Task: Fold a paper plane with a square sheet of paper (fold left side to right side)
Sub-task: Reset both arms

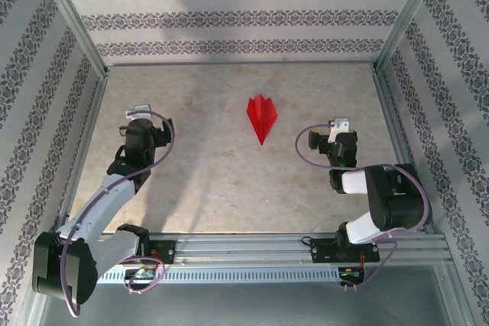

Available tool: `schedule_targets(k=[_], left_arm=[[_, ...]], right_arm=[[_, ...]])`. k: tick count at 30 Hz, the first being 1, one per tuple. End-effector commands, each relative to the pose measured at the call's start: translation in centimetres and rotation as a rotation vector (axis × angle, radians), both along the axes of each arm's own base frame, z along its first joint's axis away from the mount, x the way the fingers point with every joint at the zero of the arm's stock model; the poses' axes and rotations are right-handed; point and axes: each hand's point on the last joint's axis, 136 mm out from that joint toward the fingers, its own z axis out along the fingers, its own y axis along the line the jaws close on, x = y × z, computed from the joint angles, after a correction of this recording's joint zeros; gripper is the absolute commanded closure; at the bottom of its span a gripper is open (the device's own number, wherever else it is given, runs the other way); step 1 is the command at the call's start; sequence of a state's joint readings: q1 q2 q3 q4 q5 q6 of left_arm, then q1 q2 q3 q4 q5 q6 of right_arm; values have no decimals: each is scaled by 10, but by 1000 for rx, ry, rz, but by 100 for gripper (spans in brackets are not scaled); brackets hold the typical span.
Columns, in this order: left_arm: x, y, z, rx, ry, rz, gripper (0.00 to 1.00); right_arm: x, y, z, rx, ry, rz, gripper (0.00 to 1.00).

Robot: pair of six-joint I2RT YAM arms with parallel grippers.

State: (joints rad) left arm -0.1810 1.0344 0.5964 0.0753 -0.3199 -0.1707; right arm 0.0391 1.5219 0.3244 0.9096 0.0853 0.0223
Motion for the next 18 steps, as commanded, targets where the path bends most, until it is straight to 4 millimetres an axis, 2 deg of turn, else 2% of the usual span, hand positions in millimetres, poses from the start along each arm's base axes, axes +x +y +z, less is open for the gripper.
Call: schedule_targets(k=[1, 3, 18], left_arm=[[5, 16, 0, 74, -55, 47, 0], [7, 16, -6, 93, -80, 43, 0], [24, 17, -51, 126, -112, -10, 0]], right_arm=[[8, -3, 19, 20, -71, -1, 2], [17, -7, 26, 37, -85, -15, 2], [16, -7, 26, 35, -83, -14, 2]])
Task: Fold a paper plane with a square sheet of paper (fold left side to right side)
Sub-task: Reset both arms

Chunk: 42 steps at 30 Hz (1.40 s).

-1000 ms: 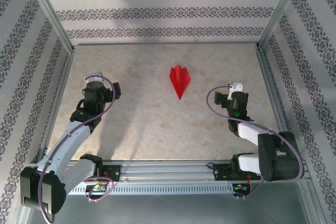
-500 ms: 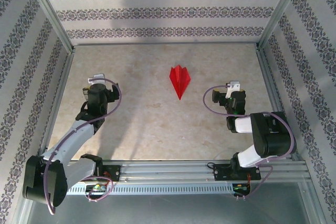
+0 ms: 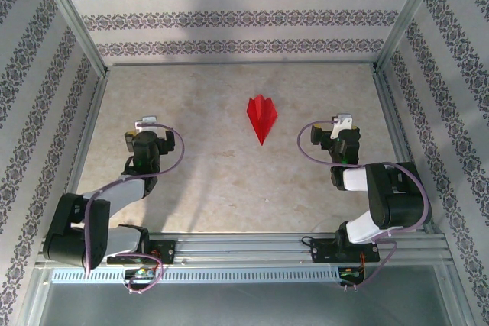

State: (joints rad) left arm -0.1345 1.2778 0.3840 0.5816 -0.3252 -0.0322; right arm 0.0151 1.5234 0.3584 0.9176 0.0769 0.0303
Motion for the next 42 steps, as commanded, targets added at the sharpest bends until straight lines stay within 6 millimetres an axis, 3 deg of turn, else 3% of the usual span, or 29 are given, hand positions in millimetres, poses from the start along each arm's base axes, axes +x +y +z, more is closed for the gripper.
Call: schedule_targets(k=[1, 20, 29, 32, 38, 42], left_arm=[[9, 1, 14, 6, -95, -19, 0], [18, -14, -15, 17, -150, -143, 0], [4, -28, -18, 15, -227, -244, 0], [6, -25, -18, 14, -218, -228, 0], [35, -7, -32, -54, -54, -161, 0], [36, -2, -34, -96, -48, -162, 0]], right_arm=[[6, 1, 11, 22, -40, 6, 2], [6, 1, 11, 22, -41, 7, 2], [6, 1, 12, 20, -42, 5, 2], [6, 1, 12, 21, -43, 6, 2], [6, 1, 11, 20, -41, 6, 2], [6, 1, 12, 19, -42, 6, 2]])
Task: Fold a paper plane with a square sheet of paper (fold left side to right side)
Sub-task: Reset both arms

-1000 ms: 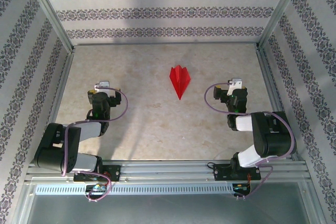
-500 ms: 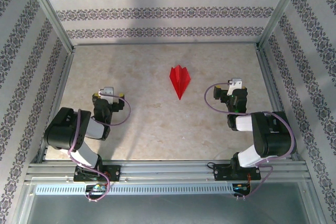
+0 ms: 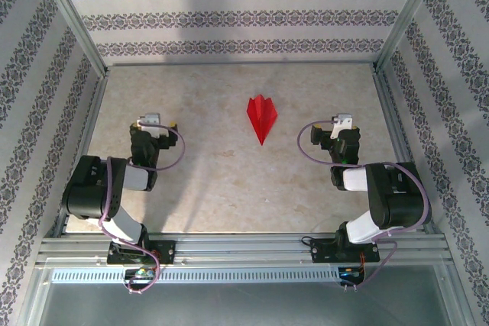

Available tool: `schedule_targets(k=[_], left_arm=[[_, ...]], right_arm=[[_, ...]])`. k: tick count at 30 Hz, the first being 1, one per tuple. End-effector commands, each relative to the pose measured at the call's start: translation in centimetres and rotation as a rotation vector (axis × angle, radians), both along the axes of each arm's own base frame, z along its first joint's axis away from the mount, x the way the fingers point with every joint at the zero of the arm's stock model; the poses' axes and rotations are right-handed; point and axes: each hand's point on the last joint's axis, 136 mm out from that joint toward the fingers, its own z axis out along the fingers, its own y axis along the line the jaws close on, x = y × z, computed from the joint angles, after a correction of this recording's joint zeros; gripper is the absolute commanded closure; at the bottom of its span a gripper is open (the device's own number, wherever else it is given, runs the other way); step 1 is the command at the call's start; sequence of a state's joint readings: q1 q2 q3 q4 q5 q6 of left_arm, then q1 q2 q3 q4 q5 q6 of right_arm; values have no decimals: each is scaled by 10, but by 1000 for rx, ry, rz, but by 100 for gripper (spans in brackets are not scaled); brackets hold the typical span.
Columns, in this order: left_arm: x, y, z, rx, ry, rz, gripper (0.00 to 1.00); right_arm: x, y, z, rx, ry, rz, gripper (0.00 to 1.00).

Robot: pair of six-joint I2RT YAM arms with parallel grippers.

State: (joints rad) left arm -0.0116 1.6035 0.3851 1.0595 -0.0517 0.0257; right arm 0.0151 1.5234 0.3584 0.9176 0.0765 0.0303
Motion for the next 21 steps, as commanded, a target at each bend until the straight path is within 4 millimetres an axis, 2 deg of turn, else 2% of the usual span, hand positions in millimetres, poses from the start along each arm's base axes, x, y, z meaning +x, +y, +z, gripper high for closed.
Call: schedule_targets(k=[1, 21], left_arm=[[-7, -1, -20, -44, 89, -13, 0], [-6, -4, -21, -42, 94, -33, 0]], right_arm=[[6, 1, 12, 19, -43, 6, 2], [7, 2, 11, 14, -37, 8, 2]])
